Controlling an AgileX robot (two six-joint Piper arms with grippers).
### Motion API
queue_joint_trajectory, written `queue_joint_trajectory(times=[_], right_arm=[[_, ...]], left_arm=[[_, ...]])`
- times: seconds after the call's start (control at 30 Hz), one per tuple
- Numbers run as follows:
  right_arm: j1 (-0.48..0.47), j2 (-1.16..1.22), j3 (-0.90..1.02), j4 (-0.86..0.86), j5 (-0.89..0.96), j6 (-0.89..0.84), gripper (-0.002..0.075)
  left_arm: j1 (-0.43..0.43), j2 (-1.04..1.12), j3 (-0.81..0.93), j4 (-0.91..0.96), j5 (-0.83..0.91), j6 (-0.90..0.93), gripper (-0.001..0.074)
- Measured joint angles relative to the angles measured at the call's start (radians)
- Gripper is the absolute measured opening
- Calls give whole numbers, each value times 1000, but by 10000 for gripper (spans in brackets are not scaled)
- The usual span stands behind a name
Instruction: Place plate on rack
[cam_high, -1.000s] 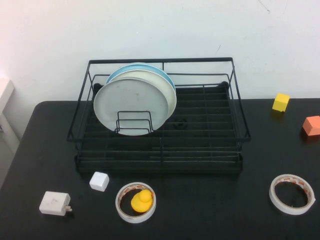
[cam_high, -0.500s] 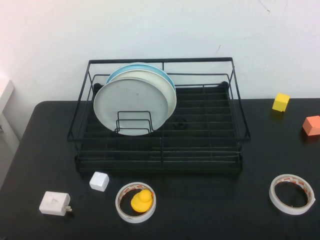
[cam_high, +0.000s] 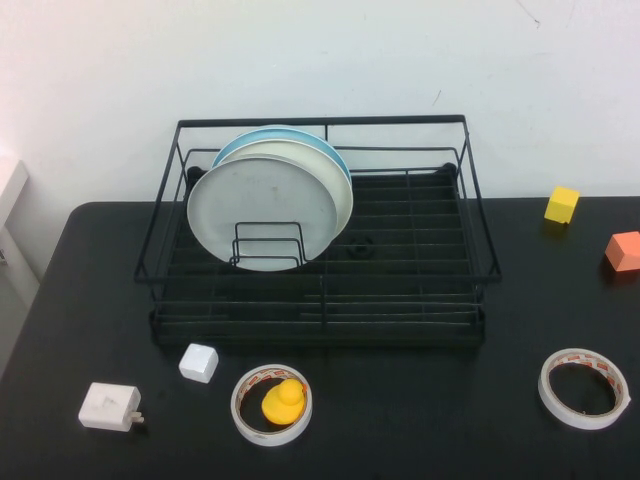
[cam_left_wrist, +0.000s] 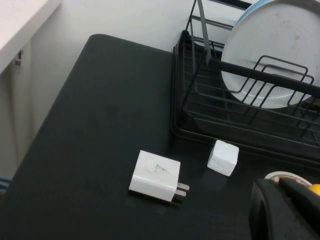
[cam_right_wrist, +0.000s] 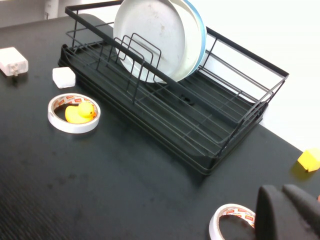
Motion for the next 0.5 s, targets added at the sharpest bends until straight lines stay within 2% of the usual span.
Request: queue_joint_trajectory(times=[0.5], right_arm=[[0, 0, 0, 0, 0, 0, -1]], left_arm=[[0, -1, 0, 66, 0, -49, -1]])
